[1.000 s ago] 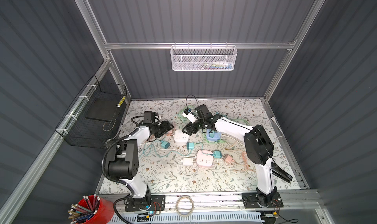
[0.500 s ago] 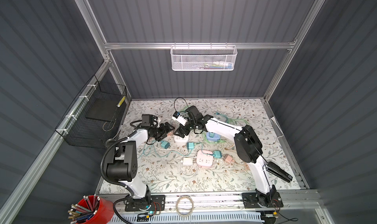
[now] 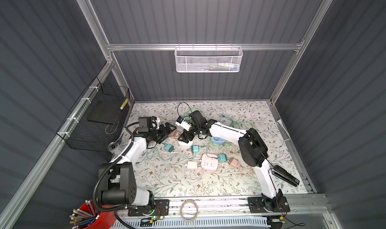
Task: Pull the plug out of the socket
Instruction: 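Open the left gripper to release the pink charger on the table, then raise both grippers and move them toward the lavender-blue power strip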
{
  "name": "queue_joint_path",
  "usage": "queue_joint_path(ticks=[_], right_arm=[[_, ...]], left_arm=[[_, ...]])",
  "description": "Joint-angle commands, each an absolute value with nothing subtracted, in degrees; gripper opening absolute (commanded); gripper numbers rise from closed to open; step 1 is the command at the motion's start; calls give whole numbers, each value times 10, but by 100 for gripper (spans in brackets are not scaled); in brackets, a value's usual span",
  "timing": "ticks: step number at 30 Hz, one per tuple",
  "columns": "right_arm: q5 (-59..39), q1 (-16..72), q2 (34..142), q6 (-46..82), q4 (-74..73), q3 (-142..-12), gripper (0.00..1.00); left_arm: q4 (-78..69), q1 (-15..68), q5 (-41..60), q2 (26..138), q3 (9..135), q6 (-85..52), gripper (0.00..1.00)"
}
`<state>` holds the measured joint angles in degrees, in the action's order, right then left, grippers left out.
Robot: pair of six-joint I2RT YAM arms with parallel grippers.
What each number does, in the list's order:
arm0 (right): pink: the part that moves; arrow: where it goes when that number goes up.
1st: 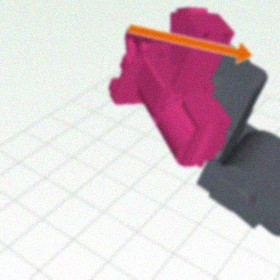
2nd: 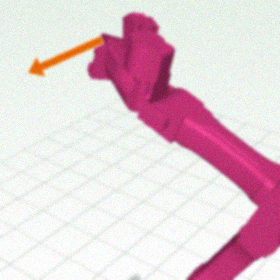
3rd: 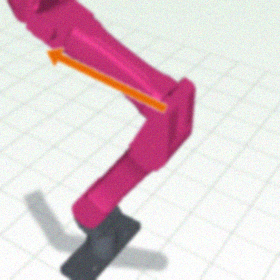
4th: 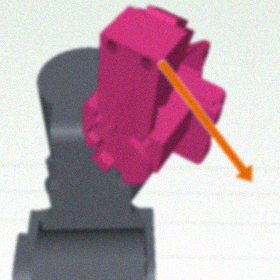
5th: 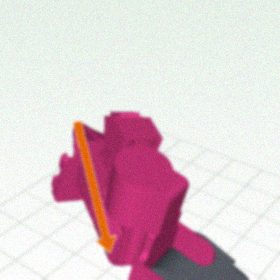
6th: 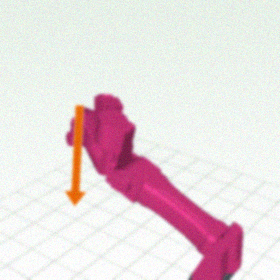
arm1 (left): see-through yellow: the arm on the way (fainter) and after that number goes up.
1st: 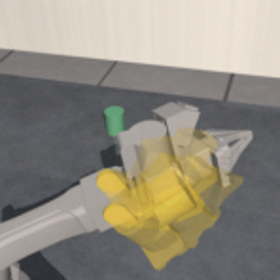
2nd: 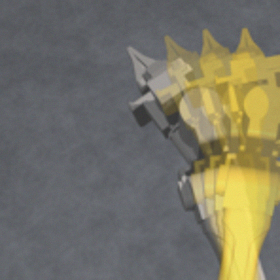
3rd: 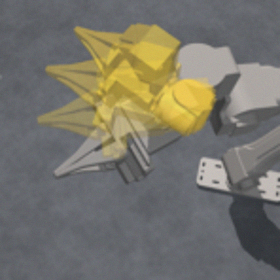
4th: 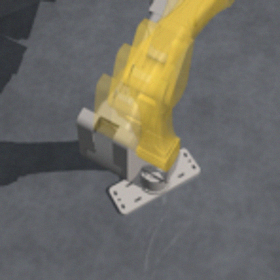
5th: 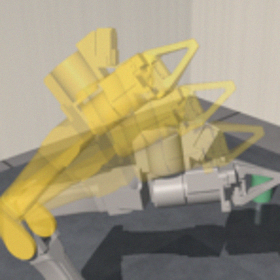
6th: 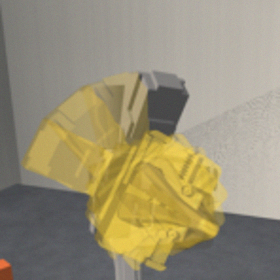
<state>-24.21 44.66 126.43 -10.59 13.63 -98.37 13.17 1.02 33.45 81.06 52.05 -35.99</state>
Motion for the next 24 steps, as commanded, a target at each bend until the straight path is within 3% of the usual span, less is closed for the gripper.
queue_joint_path(ticks=[1, 12, 19, 24], right_arm=[[-246, 447, 1224, -92, 118, -948, 82], [-211, 444, 1104, -40, 80, -801, 79], [-174, 437, 1102, -3, 90, -776, 74], [-165, 430, 1100, 24, 81, -762, 74]], left_arm=[[170, 7, 314, 801, 536, -349, 92], [172, 62, 287, 799, 558, -345, 86], [134, 142, 299, 864, 591, -368, 77], [106, 161, 299, 893, 597, -386, 77]])
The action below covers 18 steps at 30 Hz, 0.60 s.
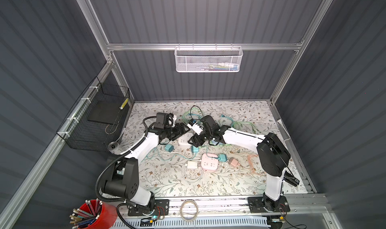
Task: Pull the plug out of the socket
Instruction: 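Raise both grippers and move them toward the lavender-blue power strip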
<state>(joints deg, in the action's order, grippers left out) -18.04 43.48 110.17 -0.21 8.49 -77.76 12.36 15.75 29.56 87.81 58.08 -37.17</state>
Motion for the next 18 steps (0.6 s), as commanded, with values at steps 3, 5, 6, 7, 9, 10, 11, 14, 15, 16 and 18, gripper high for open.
queue_joint_path(ticks=[3, 5, 6, 7, 9, 10, 11, 14, 15, 16, 18], right_arm=[[-167, 422, 1091, 37, 71, -747, 74], [-163, 420, 1085, 41, 72, -736, 74], [-160, 418, 1080, 44, 72, -729, 74], [-158, 418, 1077, 45, 72, -724, 74], [-154, 415, 1070, 47, 73, -714, 74], [-151, 414, 1067, 48, 73, -710, 74], [-148, 413, 1064, 49, 73, -707, 74], [-143, 411, 1061, 50, 80, -704, 74], [-141, 411, 1060, 51, 82, -704, 74], [-139, 411, 1058, 51, 83, -703, 74], [-138, 410, 1056, 51, 87, -703, 75]], left_arm=[[97, 162, 285, 921, 609, -382, 77], [83, 162, 290, 945, 621, -386, 77], [78, 162, 294, 961, 630, -388, 77], [77, 162, 294, 975, 638, -387, 77], [74, 162, 287, 1003, 651, -387, 76], [73, 162, 282, 1013, 656, -386, 76], [73, 162, 276, 1022, 660, -385, 76], [89, 161, 249, 1040, 669, -374, 75], [98, 160, 235, 1044, 671, -367, 74], [104, 159, 225, 1045, 669, -362, 74], [103, 153, 224, 1041, 656, -361, 74]])
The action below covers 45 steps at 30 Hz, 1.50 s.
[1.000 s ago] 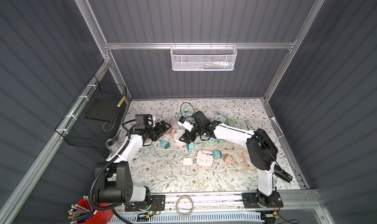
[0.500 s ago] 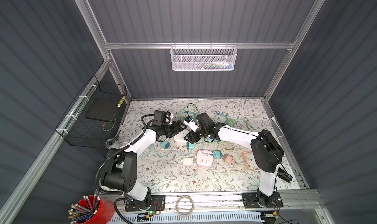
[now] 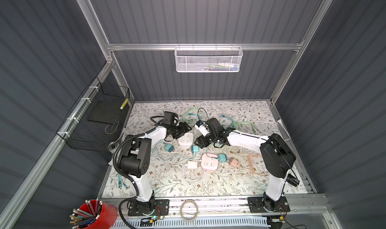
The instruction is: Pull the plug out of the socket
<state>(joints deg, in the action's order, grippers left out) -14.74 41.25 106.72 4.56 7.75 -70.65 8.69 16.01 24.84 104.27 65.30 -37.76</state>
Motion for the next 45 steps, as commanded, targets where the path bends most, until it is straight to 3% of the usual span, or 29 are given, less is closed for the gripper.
queue_joint_path(ticks=[1, 21, 29, 37, 45], right_arm=[[-138, 411, 1053, 50, 88, -703, 75], [-127, 403, 981, 34, 93, -694, 78], [-113, 395, 916, 39, 83, -667, 80], [-84, 361, 835, 43, 85, -620, 82], [-43, 302, 755, 48, 108, -560, 83]], left_arm=[[101, 151, 223, 1036, 648, -361, 73], [152, 137, 218, 955, 623, -317, 76], [192, 185, 166, 937, 666, -284, 85], [182, 252, 133, 948, 690, -278, 99], [198, 337, 88, 1012, 760, -249, 100]])
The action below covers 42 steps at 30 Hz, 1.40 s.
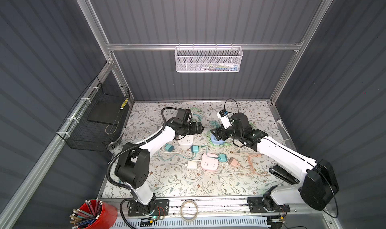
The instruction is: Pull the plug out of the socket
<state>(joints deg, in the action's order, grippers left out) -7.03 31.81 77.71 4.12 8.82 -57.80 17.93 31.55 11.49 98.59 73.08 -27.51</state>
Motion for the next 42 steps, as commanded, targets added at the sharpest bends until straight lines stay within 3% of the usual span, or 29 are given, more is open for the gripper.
queue_joint_path(ticks=[1, 8, 16, 22, 29, 42], right_arm=[[-36, 291, 745, 51, 112, -551, 84], [-26, 217, 705, 92, 123, -502, 85], [-54, 167, 714, 124, 121, -475, 83], [-65, 152, 752, 146, 118, -470, 78], [-79, 152, 821, 163, 114, -498, 64], [-155, 152, 926, 194, 82, -541, 58]], left_arm=[[205, 348, 83, 1024, 772, -245, 100], [248, 411, 49, 1100, 863, -218, 99], [249, 438, 29, 1118, 873, -220, 95], [260, 444, 10, 1130, 881, -215, 90], [279, 457, -3, 1168, 928, -208, 82], [296, 473, -51, 1215, 974, -201, 73]])
